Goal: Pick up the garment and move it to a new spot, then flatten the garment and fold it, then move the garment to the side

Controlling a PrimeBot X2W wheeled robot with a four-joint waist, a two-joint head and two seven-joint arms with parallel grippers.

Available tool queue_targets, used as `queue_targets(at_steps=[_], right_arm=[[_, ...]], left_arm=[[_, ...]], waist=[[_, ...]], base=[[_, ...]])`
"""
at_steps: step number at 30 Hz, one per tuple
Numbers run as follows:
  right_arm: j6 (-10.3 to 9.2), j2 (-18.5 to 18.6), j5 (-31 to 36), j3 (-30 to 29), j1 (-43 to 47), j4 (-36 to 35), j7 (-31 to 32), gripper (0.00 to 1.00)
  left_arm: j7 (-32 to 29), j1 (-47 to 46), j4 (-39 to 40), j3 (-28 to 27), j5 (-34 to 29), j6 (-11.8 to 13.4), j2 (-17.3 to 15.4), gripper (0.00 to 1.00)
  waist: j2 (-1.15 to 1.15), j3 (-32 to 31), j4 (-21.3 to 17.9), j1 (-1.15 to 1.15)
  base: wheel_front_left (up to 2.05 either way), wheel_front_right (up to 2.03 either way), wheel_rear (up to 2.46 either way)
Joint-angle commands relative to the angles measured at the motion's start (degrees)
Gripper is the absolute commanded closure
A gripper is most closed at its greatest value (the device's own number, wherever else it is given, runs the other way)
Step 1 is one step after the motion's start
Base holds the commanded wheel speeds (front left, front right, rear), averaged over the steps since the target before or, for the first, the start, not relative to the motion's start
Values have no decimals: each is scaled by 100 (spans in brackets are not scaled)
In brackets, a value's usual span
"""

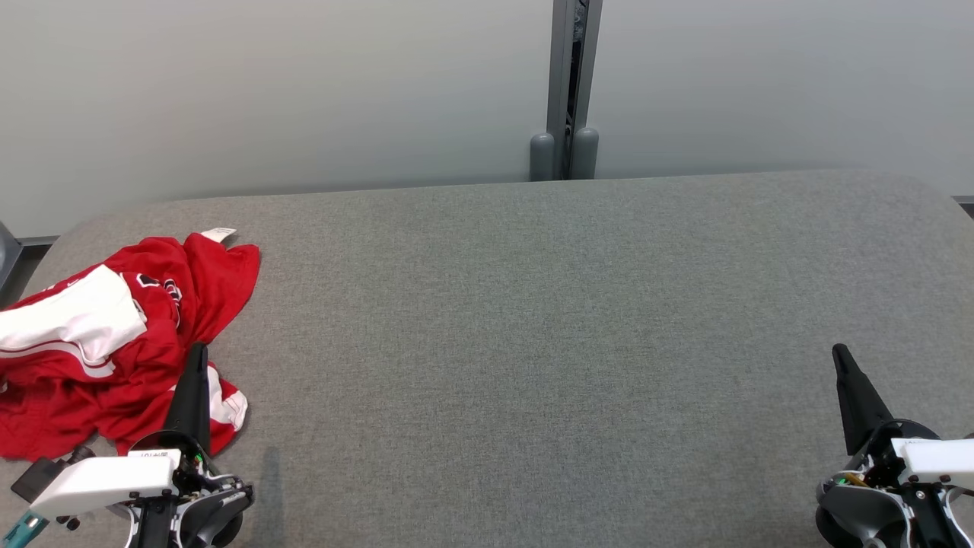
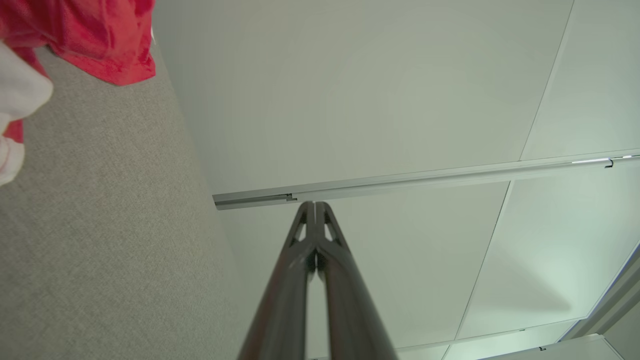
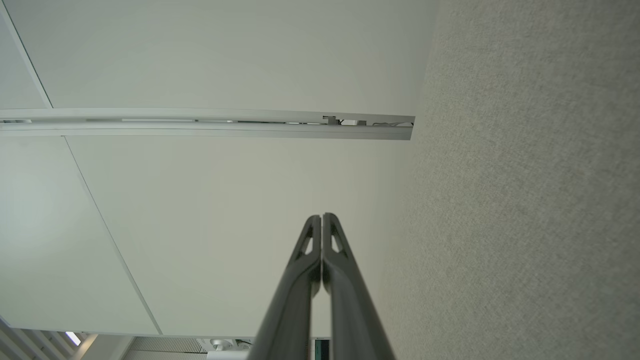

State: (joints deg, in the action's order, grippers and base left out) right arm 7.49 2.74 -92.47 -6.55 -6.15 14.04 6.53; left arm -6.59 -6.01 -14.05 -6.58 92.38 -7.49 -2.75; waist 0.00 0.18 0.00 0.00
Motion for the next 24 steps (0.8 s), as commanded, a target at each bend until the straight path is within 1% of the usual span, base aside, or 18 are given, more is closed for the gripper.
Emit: queue_targets(at_steps=[1,3,4,8,16,21,24], right_arm=[[0,24,12,1,-23,11,7,100],[0,24,12,1,-23,11,7,100],[0,-1,0,0,0,4,0,0],[-2,-73,-1,16,148,130,-13,0],[-2,-57,40,185,152,-106,-225,0],[-1,-26,157,298,139,-278,-363,0],[-1,27,342,371,127,-377,-455,0]], left_arm=[[-3,-51,2,-12,7,-21,-14,100],[-3,-51,2,-12,7,-21,-14,100],[0,0,-5,0,0,0,0,0],[27,159,-153,31,-1,2,52,0],[264,128,-16,183,-34,20,42,0],[400,95,89,226,-202,45,36,0],[479,80,157,259,-396,66,33,0]], waist=[[0,0,0,0],[0,0,0,0],[0,0,0,0],[0,0,0,0],[0,0,-1,0],[0,3,-7,0],[0,4,-10,0]], base=[[0,0,0],[0,0,0],[0,0,0],[0,0,0],[0,0,0],[0,0,0],[0,0,0]])
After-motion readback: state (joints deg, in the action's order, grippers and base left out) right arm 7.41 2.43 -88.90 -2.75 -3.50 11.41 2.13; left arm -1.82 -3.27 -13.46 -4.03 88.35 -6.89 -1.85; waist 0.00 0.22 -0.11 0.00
